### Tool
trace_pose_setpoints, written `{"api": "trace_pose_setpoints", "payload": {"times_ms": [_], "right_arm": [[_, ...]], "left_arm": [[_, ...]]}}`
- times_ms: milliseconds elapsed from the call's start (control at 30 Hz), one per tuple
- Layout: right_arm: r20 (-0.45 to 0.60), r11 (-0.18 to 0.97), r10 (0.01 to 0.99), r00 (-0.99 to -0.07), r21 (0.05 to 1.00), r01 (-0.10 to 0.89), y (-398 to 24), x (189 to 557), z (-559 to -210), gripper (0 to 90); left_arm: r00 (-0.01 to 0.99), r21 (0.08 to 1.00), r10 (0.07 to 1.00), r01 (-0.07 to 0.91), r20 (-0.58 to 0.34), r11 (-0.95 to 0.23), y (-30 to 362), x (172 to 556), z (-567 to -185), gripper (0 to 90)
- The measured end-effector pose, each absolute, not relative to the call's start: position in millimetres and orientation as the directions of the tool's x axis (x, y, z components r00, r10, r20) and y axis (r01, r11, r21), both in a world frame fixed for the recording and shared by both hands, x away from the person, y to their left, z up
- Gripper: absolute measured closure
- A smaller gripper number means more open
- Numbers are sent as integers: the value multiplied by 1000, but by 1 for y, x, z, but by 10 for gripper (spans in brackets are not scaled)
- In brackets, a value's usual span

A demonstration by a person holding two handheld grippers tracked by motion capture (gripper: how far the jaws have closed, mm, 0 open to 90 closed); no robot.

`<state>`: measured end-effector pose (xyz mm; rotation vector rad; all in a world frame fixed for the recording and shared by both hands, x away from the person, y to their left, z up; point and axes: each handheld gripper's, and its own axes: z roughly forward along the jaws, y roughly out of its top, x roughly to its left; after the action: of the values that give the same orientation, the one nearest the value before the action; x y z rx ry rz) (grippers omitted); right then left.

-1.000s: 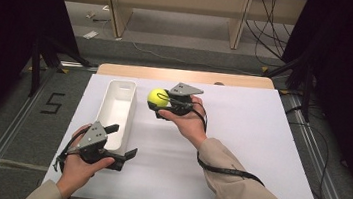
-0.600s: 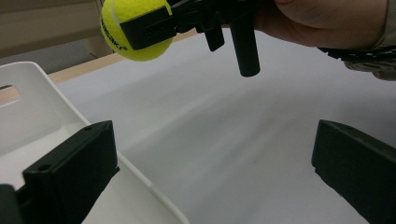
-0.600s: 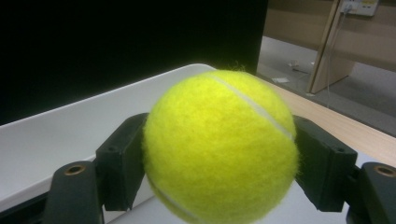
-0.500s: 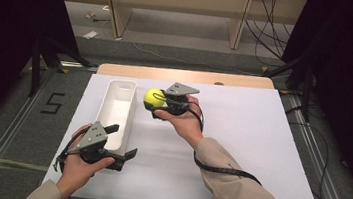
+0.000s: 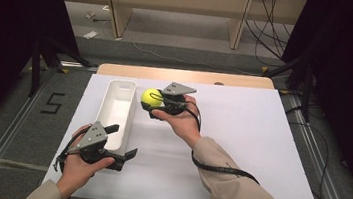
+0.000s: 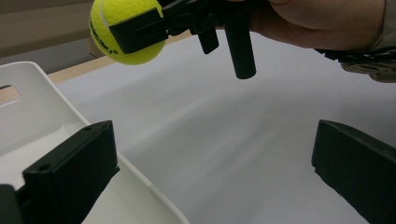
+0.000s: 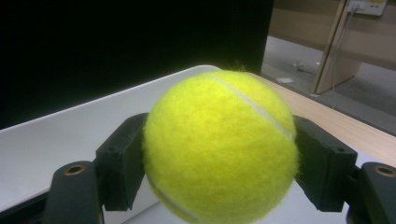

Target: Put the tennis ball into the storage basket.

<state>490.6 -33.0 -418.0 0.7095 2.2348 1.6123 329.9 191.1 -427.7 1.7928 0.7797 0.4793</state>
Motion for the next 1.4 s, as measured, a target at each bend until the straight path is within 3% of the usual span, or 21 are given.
{"api": "trace_pose_setpoints", "payload": {"times_ms": [1400], "right_arm": [[34,270,511,-859,942,198,-7,491,-412,273]], "left_arm": [[707,937,706,273,-42,-218,191,330,-427,0]]}}
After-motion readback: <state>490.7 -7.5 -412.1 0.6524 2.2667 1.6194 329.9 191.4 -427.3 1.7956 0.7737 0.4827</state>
